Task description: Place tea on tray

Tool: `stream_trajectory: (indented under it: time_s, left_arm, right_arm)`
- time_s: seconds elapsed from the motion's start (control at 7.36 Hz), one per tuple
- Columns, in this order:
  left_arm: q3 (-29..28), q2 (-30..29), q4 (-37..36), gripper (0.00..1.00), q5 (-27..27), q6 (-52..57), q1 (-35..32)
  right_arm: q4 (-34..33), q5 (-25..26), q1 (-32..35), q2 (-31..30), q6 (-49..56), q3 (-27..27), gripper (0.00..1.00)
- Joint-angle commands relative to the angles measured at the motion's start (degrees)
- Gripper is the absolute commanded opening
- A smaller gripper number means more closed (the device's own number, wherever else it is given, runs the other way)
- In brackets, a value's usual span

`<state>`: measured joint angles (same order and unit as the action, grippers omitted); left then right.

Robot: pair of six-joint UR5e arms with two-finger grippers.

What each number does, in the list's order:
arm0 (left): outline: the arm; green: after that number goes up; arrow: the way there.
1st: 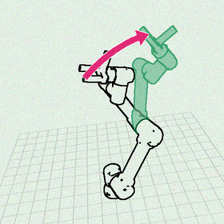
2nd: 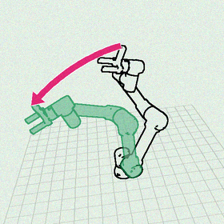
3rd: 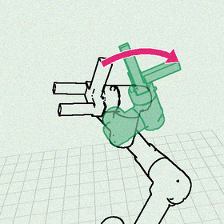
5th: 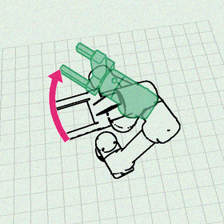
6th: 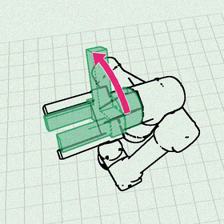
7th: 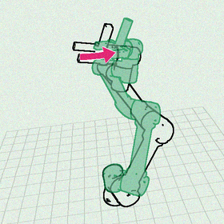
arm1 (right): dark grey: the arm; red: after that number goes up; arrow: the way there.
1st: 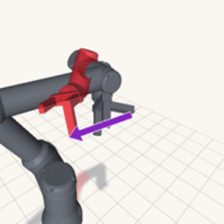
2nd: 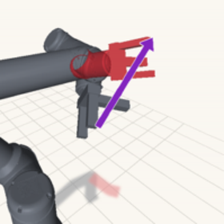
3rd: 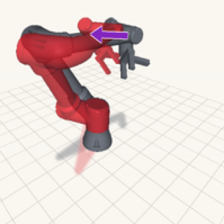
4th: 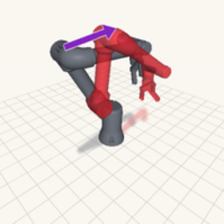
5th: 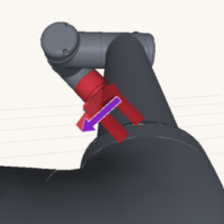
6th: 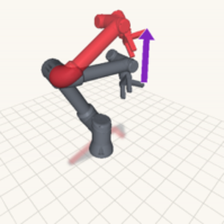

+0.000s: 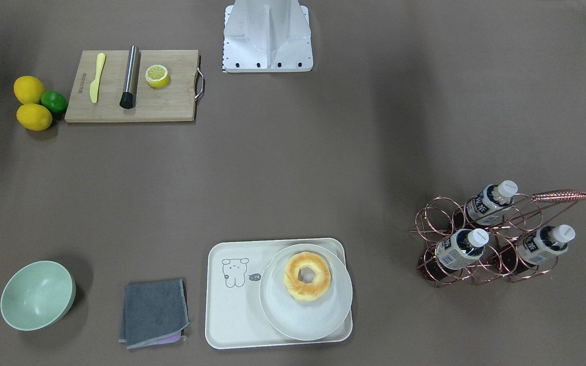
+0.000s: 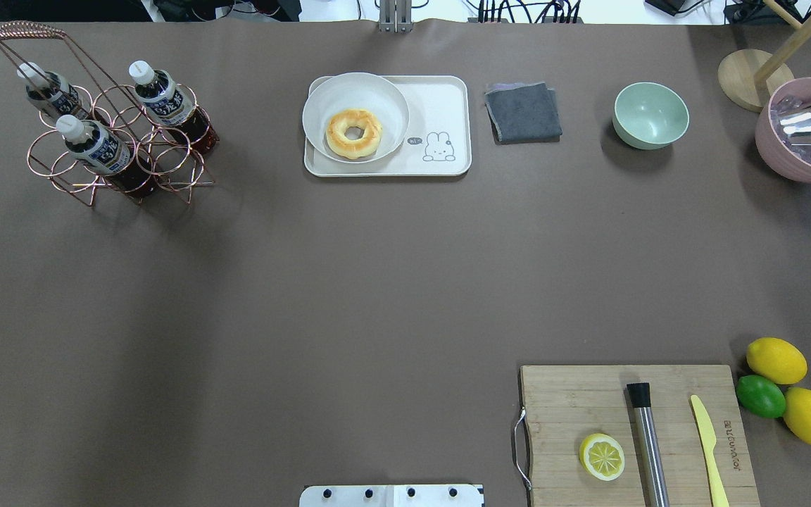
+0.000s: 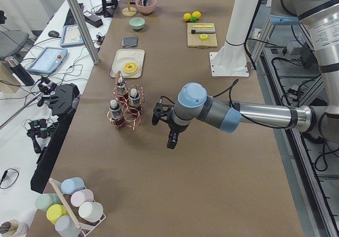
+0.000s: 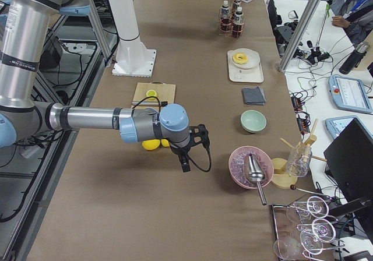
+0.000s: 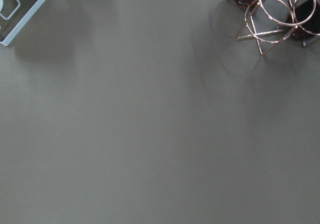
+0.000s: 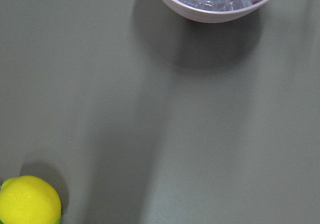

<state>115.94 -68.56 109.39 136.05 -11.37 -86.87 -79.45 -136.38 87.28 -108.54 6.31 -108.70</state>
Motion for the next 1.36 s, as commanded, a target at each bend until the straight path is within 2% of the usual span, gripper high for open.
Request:
stream_trajectory:
  time_s: [0.0, 0.41, 0.68, 1.22]
  left_arm:
    - [-0.10, -4.20, 0.91, 0.97, 0.01, -6.99, 2.93]
    - [-0.01, -10.27, 1.00, 0.97, -0.34, -14.98, 7.32]
    - [0.08, -14.38, 2.49, 0.96, -6.20, -19.79, 10.56]
    - [-2.81, -27.30, 2.32, 0.96, -18.42, -32.91, 23.47]
  right_arm:
    - [0.08, 0.06, 0.00, -0.01, 0.11, -0.02, 1.00]
    - [0.09, -0.12, -0.09, 0.08, 0.46, -0.11, 1.00]
    - [0.00, -0.12, -0.61, -0.01, 2.12, 0.07, 1.00]
    - [0.00, -0.65, -0.88, -0.27, 5.03, 1.21, 1.00]
